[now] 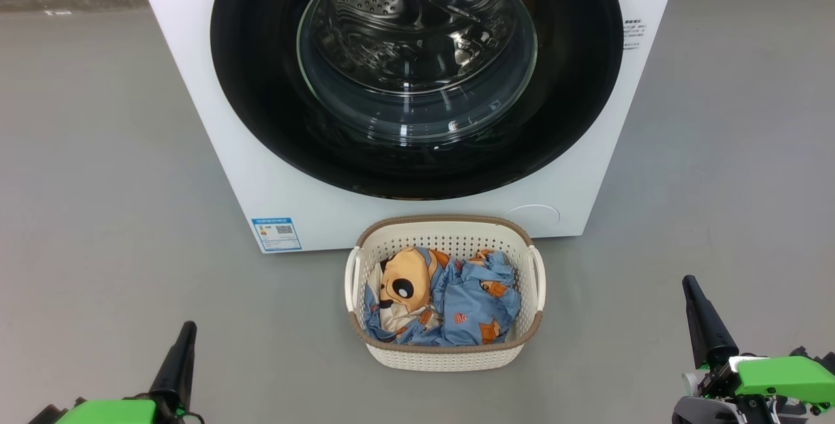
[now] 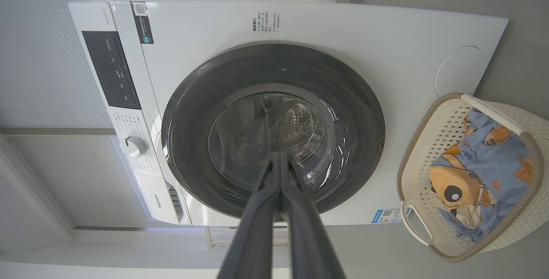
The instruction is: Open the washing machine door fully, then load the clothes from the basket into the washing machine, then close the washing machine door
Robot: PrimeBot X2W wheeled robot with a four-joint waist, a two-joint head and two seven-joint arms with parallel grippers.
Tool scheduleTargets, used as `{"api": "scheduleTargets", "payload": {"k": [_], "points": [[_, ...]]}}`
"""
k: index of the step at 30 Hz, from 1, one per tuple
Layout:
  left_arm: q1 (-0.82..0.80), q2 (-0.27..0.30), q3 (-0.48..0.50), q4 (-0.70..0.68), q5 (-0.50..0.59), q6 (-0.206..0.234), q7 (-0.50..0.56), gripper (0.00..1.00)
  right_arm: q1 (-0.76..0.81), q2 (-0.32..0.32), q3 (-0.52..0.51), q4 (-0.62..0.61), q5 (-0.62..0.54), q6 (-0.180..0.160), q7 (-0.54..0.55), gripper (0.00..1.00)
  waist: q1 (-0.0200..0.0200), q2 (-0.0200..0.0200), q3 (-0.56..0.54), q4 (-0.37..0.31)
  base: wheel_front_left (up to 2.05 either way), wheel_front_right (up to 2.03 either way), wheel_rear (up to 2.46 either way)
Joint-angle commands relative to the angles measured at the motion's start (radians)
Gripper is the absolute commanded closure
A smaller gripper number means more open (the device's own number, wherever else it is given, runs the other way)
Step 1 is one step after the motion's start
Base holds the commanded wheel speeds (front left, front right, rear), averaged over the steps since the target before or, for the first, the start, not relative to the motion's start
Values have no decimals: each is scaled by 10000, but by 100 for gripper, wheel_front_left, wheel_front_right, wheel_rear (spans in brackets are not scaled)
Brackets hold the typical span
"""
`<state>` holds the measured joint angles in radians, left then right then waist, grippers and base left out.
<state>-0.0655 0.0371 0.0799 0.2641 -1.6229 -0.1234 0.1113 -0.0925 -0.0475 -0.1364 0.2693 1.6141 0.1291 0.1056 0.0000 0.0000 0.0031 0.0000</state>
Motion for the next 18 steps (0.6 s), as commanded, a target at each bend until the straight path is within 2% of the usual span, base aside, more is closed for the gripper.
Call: {"api": "scheduleTargets", "payload": {"k": [1,18], "points": [[-426,132,350,-191,152,-73,27,100,-155,-34,224,-246,-57,16,79,100,0,0,0,0,0,0,0],[-426,132,350,-191,152,-73,28,100,-155,-32,221,-245,-59,16,80,100,0,0,0,0,0,0,0]]}}
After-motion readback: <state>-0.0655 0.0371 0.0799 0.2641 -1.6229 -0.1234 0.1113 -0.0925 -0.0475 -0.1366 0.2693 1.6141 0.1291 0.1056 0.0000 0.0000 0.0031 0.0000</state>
